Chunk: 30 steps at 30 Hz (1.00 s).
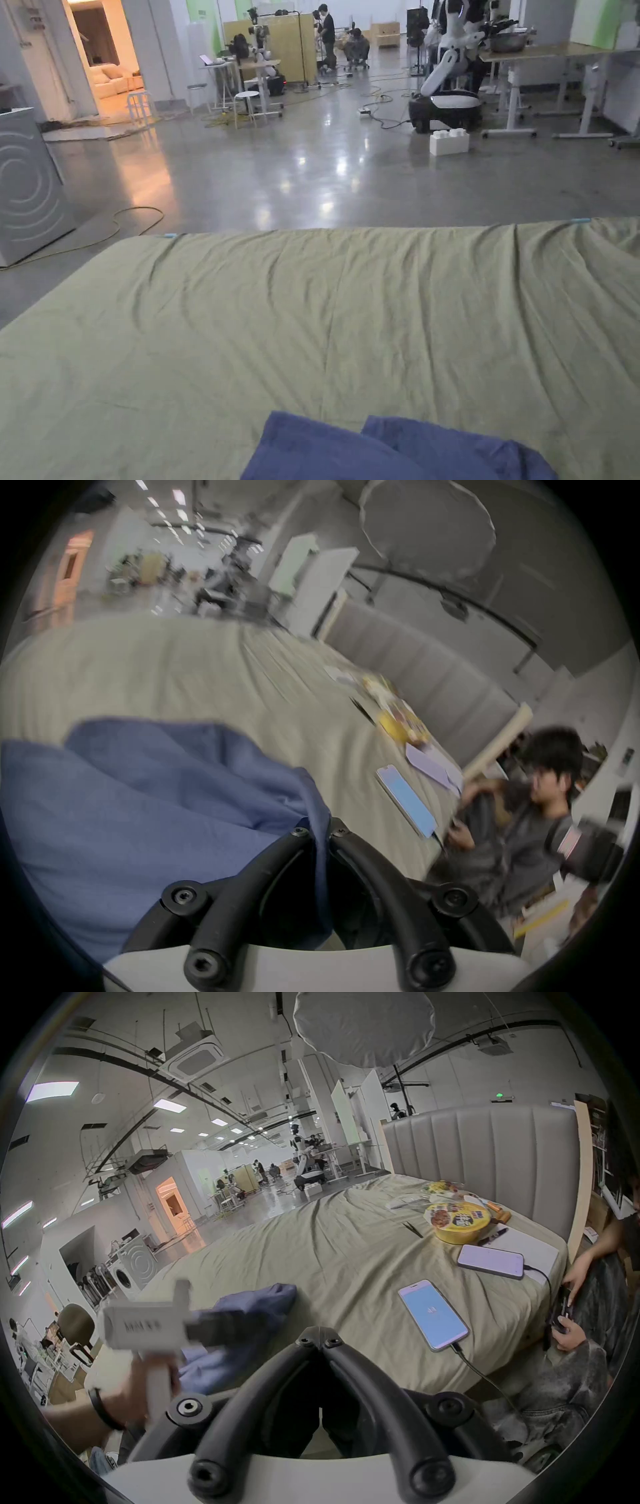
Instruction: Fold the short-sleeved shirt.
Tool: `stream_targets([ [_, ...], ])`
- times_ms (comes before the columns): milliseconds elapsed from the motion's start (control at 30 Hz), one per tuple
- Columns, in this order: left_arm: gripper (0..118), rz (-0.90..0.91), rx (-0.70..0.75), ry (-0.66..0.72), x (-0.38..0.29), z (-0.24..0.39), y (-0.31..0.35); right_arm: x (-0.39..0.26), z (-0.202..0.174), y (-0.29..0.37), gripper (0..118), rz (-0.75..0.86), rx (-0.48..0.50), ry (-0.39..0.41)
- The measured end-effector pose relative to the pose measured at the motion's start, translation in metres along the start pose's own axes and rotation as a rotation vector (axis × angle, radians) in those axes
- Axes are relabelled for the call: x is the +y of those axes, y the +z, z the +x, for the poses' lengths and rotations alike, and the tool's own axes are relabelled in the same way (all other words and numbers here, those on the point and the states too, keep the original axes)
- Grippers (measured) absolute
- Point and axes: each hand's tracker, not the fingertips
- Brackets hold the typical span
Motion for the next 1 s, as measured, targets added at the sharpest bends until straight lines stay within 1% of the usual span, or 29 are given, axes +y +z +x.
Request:
stream_targets([
  [33,5,-0.030,-0.026,-0.088,-0.015,0.018,-0.008,-0.002,0.002,0.000,0,-0.004,-0.005,0.005],
  [100,6,-0.086,-0.044,-0.147,-0.031,0.039,-0.020,-0.005,0.001,0.000,0,-0.012,-0.009,0.016],
  [167,8,-0.132,0.015,-0.239,-0.035,0.048,-0.022,-0.009,0.000,-0.003,0,-0.020,-0.006,0.025],
  [200,16,-0.097,0.011,-0.257,-0.034,0.049,-0.015,-0.009,-0.003,-0.003,0,-0.019,0.003,0.031],
  [233,31,-0.069,-0.021,-0.256,-0.030,0.046,-0.002,-0.009,-0.005,-0.002,0,-0.014,0.015,0.038],
  [267,50,-0.032,-0.038,-0.235,-0.023,0.045,0.013,-0.009,-0.008,-0.003,0,-0.006,0.035,0.049],
  [300,71,0.004,-0.036,-0.228,-0.015,0.043,0.029,-0.007,-0.013,-0.004,0,0.001,0.054,0.059],
  [333,74,0.067,-0.021,-0.239,-0.002,0.036,0.056,-0.006,-0.017,-0.007,0,0.009,0.067,0.067],
  [367,73,0.141,0.030,-0.290,0.010,0.034,0.082,-0.003,-0.021,-0.010,0,0.015,0.080,0.075],
  [467,73,0.338,0.175,-0.343,0.035,0.028,0.168,0.009,-0.033,-0.017,0,0.058,0.128,0.096],
  [600,73,0.565,0.366,-0.327,0.038,0.023,0.275,0.028,-0.051,-0.018,0,0.124,0.197,0.124],
  [667,73,0.641,0.461,-0.311,0.027,0.022,0.320,0.037,-0.060,-0.014,0,0.158,0.227,0.159],
  [733,72,0.701,0.537,-0.296,0.013,0.023,0.352,0.044,-0.068,-0.008,0,0.186,0.239,0.188],
  [767,67,0.721,0.550,-0.275,0.005,0.025,0.369,0.046,-0.071,-0.005,0,0.198,0.245,0.201],
  [833,41,0.766,0.508,-0.263,-0.008,0.027,0.398,0.051,-0.076,0.003,0,0.215,0.250,0.222],
  [867,26,0.773,0.531,-0.251,-0.012,0.031,0.407,0.052,-0.077,0.008,0,0.226,0.258,0.229],
  [900,8,0.778,0.596,-0.240,-0.017,0.033,0.417,0.054,-0.078,0.012,0,0.233,0.267,0.229],
  [933,5,0.770,0.650,-0.248,-0.021,0.036,0.419,0.055,-0.079,0.016,0,0.243,0.271,0.226],
  [967,0,0.755,0.669,-0.258,-0.025,0.038,0.422,0.057,-0.079,0.019,0,0.260,0.271,0.219],
  [1000,0,0.720,0.662,-0.261,-0.025,0.041,0.422,0.057,-0.079,0.021,0,0.260,0.273,0.213],
])
